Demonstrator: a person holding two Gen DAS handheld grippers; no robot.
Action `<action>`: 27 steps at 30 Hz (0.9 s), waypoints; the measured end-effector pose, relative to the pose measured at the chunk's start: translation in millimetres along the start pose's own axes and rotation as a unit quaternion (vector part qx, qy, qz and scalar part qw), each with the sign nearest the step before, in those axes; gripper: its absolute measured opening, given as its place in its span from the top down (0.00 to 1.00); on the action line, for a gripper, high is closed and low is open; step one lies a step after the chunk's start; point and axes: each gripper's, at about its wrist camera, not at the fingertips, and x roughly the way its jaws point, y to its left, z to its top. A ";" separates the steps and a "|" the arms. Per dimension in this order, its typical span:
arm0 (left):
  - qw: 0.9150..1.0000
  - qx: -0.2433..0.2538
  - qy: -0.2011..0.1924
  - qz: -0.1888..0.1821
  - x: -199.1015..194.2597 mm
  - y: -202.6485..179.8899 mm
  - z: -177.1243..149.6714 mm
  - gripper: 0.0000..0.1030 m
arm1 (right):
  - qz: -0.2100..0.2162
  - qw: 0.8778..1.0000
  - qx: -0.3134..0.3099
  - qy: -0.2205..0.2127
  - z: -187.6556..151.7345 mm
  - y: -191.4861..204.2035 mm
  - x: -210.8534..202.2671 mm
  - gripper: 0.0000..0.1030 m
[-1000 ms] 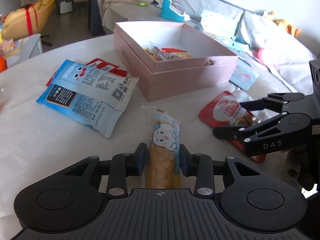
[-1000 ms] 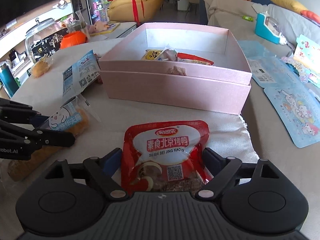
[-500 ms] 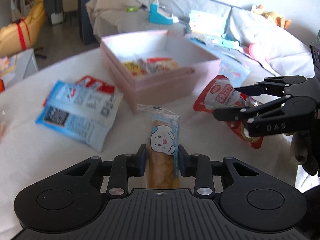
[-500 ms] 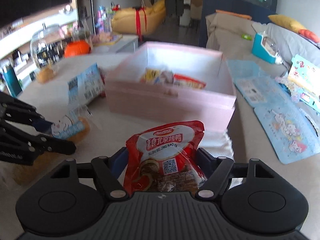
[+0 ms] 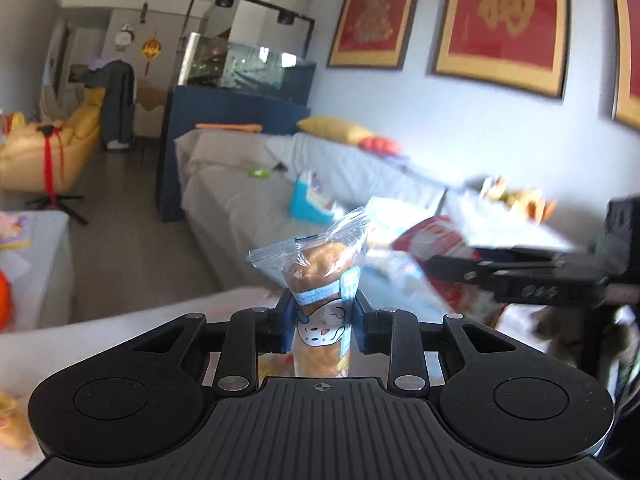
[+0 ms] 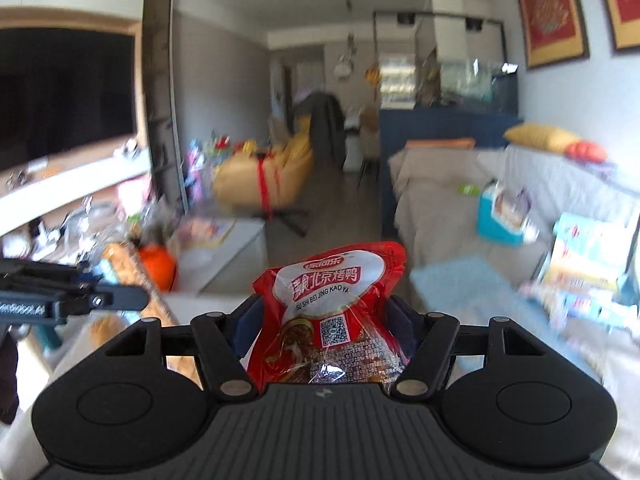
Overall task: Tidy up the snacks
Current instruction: 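Carry the jerky bag over the pink box with the right gripper while the left carries the bread-stick bag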
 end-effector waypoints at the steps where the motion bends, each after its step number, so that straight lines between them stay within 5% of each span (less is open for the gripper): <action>1: 1.000 -0.012 -0.006 -0.008 5.0 2.4 6.0 0.68 | 0.000 1.000 0.002 -0.006 7.5 -1.1 4.4 0.35; 5: 0.999 -0.037 -0.005 -0.030 45.9 17.2 19.4 0.66 | -0.009 1.000 0.000 -0.023 28.5 -3.8 37.6 0.27; 6: 0.998 -0.045 0.019 -0.031 65.9 24.9 15.5 0.66 | -0.005 1.000 0.004 -0.018 30.9 -6.6 48.4 0.18; 9: 0.993 -0.075 0.084 -0.017 104.5 53.0 -11.1 0.63 | 0.001 0.999 0.024 0.040 26.3 -17.7 91.8 0.17; 17: 0.989 -0.121 0.085 0.030 89.2 103.2 -49.3 0.63 | 0.014 0.991 0.041 0.125 -38.4 -29.7 98.8 0.17; 22: 0.986 -0.122 0.090 0.076 80.1 123.2 -62.2 0.63 | 0.091 0.981 0.005 0.173 -83.3 -0.4 79.7 0.17; 27: 0.984 -0.103 0.103 0.101 79.7 126.5 -74.5 0.63 | 0.101 0.974 -0.038 0.199 -101.6 29.0 87.3 0.19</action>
